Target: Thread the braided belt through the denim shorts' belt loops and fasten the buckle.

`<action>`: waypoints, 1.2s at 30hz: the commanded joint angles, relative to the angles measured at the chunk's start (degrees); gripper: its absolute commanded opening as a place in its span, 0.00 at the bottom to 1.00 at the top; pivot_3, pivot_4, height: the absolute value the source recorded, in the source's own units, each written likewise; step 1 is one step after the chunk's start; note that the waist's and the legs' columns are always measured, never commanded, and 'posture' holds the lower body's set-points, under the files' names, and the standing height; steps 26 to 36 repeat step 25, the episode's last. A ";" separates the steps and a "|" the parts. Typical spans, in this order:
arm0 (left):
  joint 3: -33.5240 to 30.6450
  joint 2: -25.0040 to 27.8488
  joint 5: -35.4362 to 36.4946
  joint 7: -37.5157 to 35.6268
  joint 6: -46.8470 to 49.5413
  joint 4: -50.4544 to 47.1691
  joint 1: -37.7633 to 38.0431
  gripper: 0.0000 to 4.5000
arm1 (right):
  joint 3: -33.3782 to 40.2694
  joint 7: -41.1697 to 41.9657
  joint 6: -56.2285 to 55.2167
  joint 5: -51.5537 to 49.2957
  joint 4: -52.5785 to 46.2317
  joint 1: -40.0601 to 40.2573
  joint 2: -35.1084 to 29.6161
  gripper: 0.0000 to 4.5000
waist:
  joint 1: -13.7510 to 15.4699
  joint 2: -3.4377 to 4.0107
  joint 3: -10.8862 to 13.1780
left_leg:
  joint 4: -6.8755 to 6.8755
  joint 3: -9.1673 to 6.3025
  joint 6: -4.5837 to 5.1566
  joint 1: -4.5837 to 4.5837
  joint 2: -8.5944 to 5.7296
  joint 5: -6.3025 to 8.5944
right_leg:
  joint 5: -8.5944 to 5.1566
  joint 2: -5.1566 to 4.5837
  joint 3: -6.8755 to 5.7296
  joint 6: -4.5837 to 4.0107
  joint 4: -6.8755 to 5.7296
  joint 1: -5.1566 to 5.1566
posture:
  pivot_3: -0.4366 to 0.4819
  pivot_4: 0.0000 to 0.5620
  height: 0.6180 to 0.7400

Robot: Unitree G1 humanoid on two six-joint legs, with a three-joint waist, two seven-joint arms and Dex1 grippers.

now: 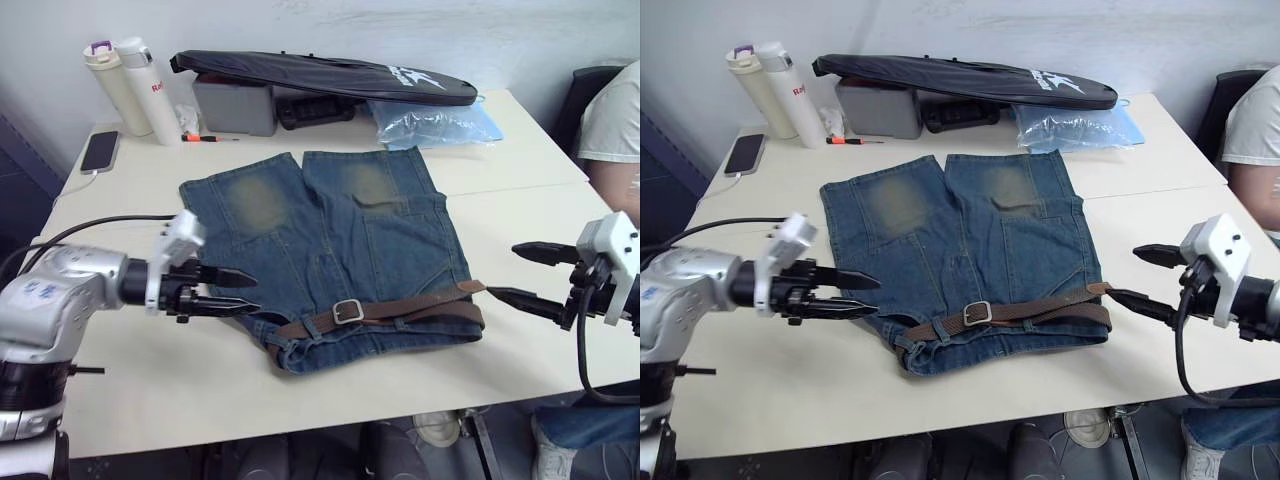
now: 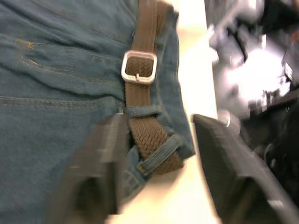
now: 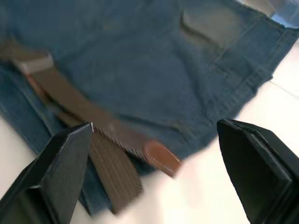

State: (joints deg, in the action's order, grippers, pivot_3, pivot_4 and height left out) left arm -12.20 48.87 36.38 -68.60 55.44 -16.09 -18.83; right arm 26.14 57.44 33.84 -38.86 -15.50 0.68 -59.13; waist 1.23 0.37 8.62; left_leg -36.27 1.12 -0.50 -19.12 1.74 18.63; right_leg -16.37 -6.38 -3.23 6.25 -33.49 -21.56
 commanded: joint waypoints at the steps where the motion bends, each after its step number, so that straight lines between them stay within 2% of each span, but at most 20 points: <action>1: -8.91 -2.36 4.38 4.72 0.58 -4.30 6.93 0.93 | 1.22 -2.29 3.57 -3.30 -2.54 -0.91 1.93 1.00 | 0.00 0.03 -0.01 | 0.02 0.01 -0.02 0.00 -0.01 0.00 | 0.00 -0.01 0.00 0.00 0.01 0.00 | 0.48 0.27 1.00; 2: -11.14 -3.94 5.09 6.71 0.33 -4.99 9.21 0.97 | 0.75 -2.92 3.76 -3.12 -2.74 -1.04 2.65 1.00 | 0.00 0.04 -0.03 | 0.03 0.02 -0.07 0.01 -0.01 0.01 | 0.00 -0.01 0.00 0.00 0.03 0.00 | 0.48 0.27 1.00; 5: -15.77 -8.78 5.31 12.44 -1.80 -7.37 16.16 0.97 | -0.55 -6.58 2.86 -0.92 -2.57 -1.99 5.48 1.00 | 0.01 0.06 -0.04 | 0.02 0.04 -0.24 0.00 -0.01 0.05 | 0.00 -0.03 0.02 0.00 0.04 0.01 | 0.48 0.27 1.00; 7: -15.46 -10.84 1.57 16.33 -5.53 -9.49 20.99 0.97 | -1.31 -8.21 2.85 0.26 -2.86 -1.82 6.71 1.00 | 0.09 0.08 -0.06 | 0.03 0.06 -0.53 -0.01 -0.01 0.05 | 0.01 -0.05 0.05 0.01 0.04 0.01 | 0.48 0.27 1.00; 9: -17.25 -14.41 4.67 19.31 -5.07 -11.61 24.26 0.97 | -2.33 -10.17 2.62 1.80 -3.69 -0.87 8.26 1.00 | 0.14 0.08 -0.07 | 0.05 0.07 -0.59 0.01 -0.03 0.03 | 0.01 -0.06 0.06 0.01 0.09 0.00 | 0.48 0.27 1.00; 12: -16.90 -17.12 4.55 23.01 -6.36 -13.78 27.34 0.97 | -2.80 -10.86 2.84 1.97 -5.28 0.87 9.94 1.00 | 0.30 0.04 -0.09 | 0.04 0.05 -0.63 -0.01 -0.04 0.05 | 0.01 -0.08 0.03 0.01 0.15 0.00 | 0.48 0.27 1.00; 14: -14.90 -19.72 0.00 26.48 -11.86 -16.07 30.13 0.97 | -3.41 -11.52 1.94 3.03 -5.83 2.32 11.22 1.00 | 0.23 0.28 -0.06 | 0.10 -0.06 -0.64 -0.24 -0.13 0.05 | 0.00 -0.21 -0.11 0.00 0.25 0.19 | 0.48 0.27 1.00; 15: -13.90 -20.99 -1.87 28.14 -14.13 -16.87 31.52 0.97 | -3.46 -11.87 1.59 3.33 -6.08 2.88 11.88 1.00 | -0.14 0.46 -0.04 | 0.13 -0.58 -0.60 -0.30 -0.27 0.03 | 0.01 -0.49 -0.77 0.01 0.59 0.77 | 0.48 0.27 1.00; 17: -12.54 -22.67 -2.95 28.82 -17.18 -17.32 33.69 0.97 | -3.23 -12.28 0.74 4.09 -6.62 3.75 12.60 1.00 | -0.96 0.84 0.16 | 0.23 -2.35 -0.50 -0.32 -1.03 -0.24 | -0.08 -1.67 -3.15 0.38 0.99 1.95 | 0.48 0.27 1.00; 20: -10.71 -23.40 -4.69 28.74 -21.73 -17.07 36.13 0.97 | -2.22 -13.11 -0.68 5.02 -7.29 4.78 13.65 1.00 | -1.22 1.24 0.35 | 0.24 -4.71 -0.26 -1.08 -2.64 -0.87 | -0.55 -3.24 -5.41 1.28 0.80 2.53 | 0.48 0.27 1.00; 21: -10.39 -23.54 -4.84 28.78 -22.82 -16.81 36.53 0.97 | -1.87 -13.44 -0.78 5.12 -7.41 5.04 13.87 1.00 | -0.73 1.24 0.31 | 0.20 -5.38 -0.48 -1.07 -2.97 -1.18 | -0.69 -3.45 -5.64 1.52 0.64 2.47 | 0.48 0.27 1.00; 24: -9.45 -23.53 -6.30 29.24 -25.70 -15.99 37.96 0.97 | -0.70 -13.87 -0.42 4.43 -7.66 5.73 14.46 1.00 | 1.47 1.13 0.38 | 0.16 -5.27 -1.03 -1.32 -2.88 -1.50 | -0.58 -3.26 -5.47 1.35 0.58 1.98 | 0.48 0.27 1.00; 36: -8.91 -23.05 -6.99 29.12 -26.24 -15.61 38.58 0.97 | -0.29 -13.78 -0.41 4.32 -7.75 6.03 14.43 1.00 | 1.47 1.13 0.38 | 0.18 -5.17 -1.06 -1.30 -2.81 -1.48 | -0.57 -3.18 -5.44 1.29 0.63 1.98 | 0.48 0.27 1.00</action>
